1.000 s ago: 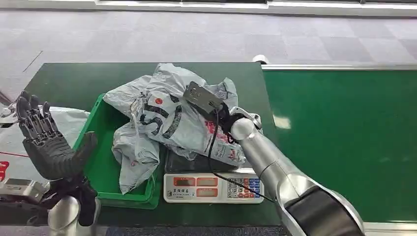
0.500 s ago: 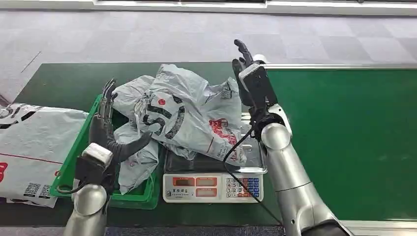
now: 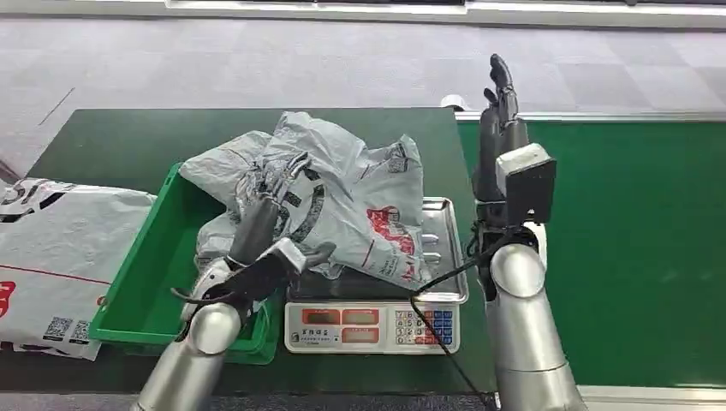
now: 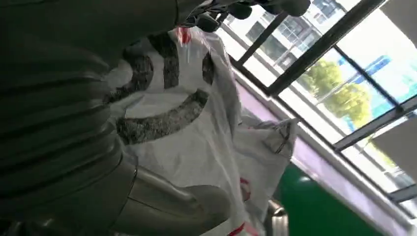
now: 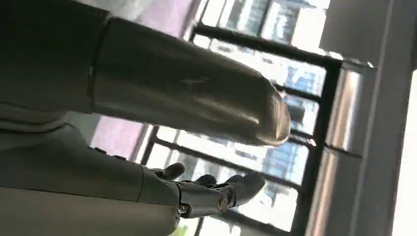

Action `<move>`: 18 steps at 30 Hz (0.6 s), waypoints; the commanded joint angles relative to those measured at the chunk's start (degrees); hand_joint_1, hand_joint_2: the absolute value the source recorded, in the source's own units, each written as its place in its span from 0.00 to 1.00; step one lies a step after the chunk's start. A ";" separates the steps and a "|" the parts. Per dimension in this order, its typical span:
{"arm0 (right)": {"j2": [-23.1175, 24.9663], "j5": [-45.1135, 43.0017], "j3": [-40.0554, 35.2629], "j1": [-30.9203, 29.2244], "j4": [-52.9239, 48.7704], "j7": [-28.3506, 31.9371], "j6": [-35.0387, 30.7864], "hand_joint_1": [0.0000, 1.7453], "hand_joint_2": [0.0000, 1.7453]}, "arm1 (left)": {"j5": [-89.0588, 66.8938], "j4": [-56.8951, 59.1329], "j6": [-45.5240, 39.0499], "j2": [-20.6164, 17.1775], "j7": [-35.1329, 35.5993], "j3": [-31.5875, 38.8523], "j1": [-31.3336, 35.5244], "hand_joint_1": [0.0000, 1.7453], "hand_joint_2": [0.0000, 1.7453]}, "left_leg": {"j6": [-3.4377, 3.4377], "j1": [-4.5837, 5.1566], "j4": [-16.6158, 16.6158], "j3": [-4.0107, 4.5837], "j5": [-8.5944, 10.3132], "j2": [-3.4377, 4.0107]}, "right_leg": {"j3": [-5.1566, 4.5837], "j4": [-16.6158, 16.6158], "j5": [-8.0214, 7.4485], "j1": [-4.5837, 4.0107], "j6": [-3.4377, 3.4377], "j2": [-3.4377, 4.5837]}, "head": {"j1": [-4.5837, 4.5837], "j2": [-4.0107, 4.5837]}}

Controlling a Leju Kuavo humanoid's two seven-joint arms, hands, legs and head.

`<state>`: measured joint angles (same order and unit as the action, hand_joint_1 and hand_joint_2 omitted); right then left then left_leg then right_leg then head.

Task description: Moved the parcel from conveyor to table for the left to box.

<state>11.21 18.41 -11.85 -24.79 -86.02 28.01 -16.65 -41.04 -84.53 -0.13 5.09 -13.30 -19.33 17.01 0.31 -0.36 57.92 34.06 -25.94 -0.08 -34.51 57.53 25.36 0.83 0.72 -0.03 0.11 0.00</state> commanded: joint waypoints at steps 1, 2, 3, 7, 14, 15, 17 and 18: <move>-2.00 4.49 6.91 19.01 -22.46 5.06 -15.19 0.00 1.00 | -15.38 47.31 -8.66 13.05 9.80 -13.13 20.86 0.00 1.00 | -0.07 -0.05 -0.16 -0.02 0.18 -1.41 | 0.57 -0.27 0.22 -0.06 0.01 -1.41 | 0.02 0.00; -2.02 4.38 8.00 19.62 -19.83 5.46 -15.19 0.00 1.00 | -15.83 49.64 -9.32 14.03 9.96 -13.11 21.55 0.00 1.00 | -0.05 -0.04 -0.07 0.01 0.09 -1.11 | 0.49 -0.18 0.18 -0.05 0.06 -1.10 | 0.04 0.00; -1.73 2.45 9.25 20.61 -17.82 7.01 -14.77 0.00 1.00 | -18.15 52.41 -10.24 14.80 10.81 -14.18 22.62 0.00 1.00 | -0.09 -0.04 -0.15 -0.10 0.09 -1.22 | 0.66 -0.31 0.18 -0.05 0.06 -1.21 | 0.02 0.00; -1.12 -4.06 12.53 22.38 -12.98 11.49 -13.75 0.00 1.00 | -19.19 56.48 -7.79 14.91 12.75 -19.77 24.33 0.00 1.00 | -0.13 0.02 -0.29 -0.22 0.08 -0.71 | 0.62 -0.46 0.03 0.00 0.06 -0.76 | 0.04 0.00; 0.47 -5.53 13.29 21.79 -13.14 10.51 -10.73 0.00 1.00 | -20.94 65.66 -5.41 14.91 19.26 -26.23 27.51 0.04 1.00 | -0.10 0.09 -0.13 -0.13 -0.08 -0.13 | 0.33 -0.21 0.00 0.08 0.07 -0.16 | 0.02 0.00; 0.64 -5.22 13.42 21.80 -13.34 10.18 -10.62 0.00 1.00 | -21.52 66.62 -5.82 14.65 18.61 -24.65 27.92 1.00 1.00 | -0.10 0.09 -0.07 -0.08 -0.10 -0.06 | 0.26 -0.16 0.00 0.08 0.08 -0.09 | 0.04 0.00; 0.60 -4.94 13.58 21.68 -12.96 9.66 -10.39 0.00 1.00 | -21.51 66.57 -5.44 14.24 17.88 -22.01 27.95 1.00 1.00 | -0.08 0.06 -0.14 -0.13 -0.08 0.03 | 0.28 -0.20 -0.04 0.04 0.04 -0.02 | 0.02 0.00; 0.60 -4.93 13.62 21.65 -12.81 9.68 -10.37 0.00 1.00 | -21.67 66.53 -5.40 14.16 17.74 -21.81 27.95 1.00 1.00 | -0.09 0.08 -0.14 -0.15 -0.07 0.01 | 0.31 -0.19 -0.04 0.05 0.06 -0.01 | 0.04 0.00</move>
<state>11.19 13.25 -2.05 -2.92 -101.70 38.62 -27.60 -61.66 -31.58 -6.03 19.93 4.85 -39.26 40.06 0.19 -0.23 57.91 34.13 -26.02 -0.07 -34.40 57.51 25.34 0.93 0.86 -0.04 0.15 0.00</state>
